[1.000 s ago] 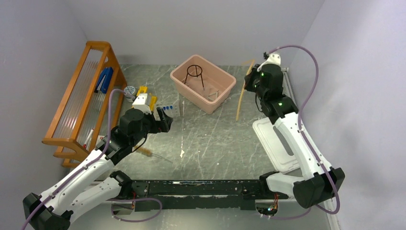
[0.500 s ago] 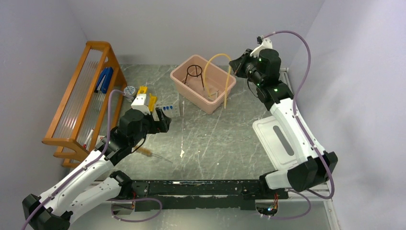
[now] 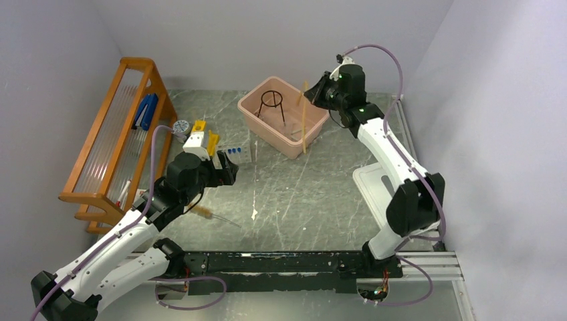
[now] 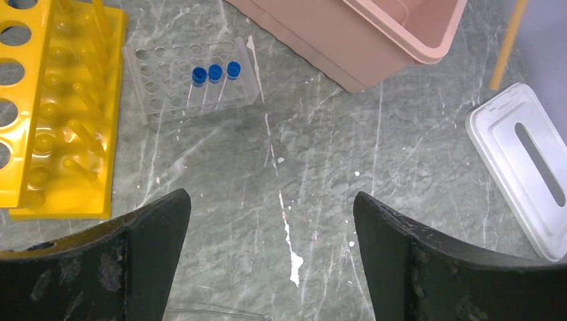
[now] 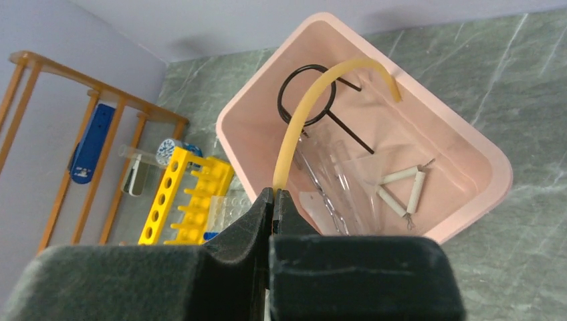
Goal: Organize the chemistry lab equipment
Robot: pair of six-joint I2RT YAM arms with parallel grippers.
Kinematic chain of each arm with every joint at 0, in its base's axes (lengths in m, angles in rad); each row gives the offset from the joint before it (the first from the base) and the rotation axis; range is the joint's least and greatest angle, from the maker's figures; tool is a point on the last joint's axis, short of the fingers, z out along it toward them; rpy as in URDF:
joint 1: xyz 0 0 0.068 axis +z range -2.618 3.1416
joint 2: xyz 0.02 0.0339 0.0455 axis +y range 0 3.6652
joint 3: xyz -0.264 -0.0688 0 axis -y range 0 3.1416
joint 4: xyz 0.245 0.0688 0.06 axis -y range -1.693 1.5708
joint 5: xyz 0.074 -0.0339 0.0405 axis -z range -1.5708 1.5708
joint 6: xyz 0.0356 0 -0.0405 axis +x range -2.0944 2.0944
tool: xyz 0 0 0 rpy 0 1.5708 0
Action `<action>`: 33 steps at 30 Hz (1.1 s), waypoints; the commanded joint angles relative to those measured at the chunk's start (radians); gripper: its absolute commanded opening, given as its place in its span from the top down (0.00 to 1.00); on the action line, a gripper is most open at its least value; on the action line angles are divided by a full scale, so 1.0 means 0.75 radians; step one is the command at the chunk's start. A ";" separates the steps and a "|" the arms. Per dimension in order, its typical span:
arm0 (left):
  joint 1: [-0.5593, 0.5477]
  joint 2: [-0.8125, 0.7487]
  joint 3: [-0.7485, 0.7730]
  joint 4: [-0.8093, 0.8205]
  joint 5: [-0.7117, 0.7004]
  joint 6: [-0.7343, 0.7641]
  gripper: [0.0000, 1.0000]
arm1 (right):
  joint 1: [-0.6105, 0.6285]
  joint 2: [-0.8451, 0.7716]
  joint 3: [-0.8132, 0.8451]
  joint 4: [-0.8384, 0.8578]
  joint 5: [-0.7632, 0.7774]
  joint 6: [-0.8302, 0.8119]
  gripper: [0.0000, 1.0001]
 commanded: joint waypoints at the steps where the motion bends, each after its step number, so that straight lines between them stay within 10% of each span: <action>1: 0.002 -0.009 -0.004 0.006 -0.025 0.007 0.05 | 0.002 0.115 0.093 0.050 0.045 0.050 1.00; 33: 0.001 0.005 0.000 0.006 -0.028 0.009 0.05 | 0.097 0.555 0.310 0.095 0.352 0.319 1.00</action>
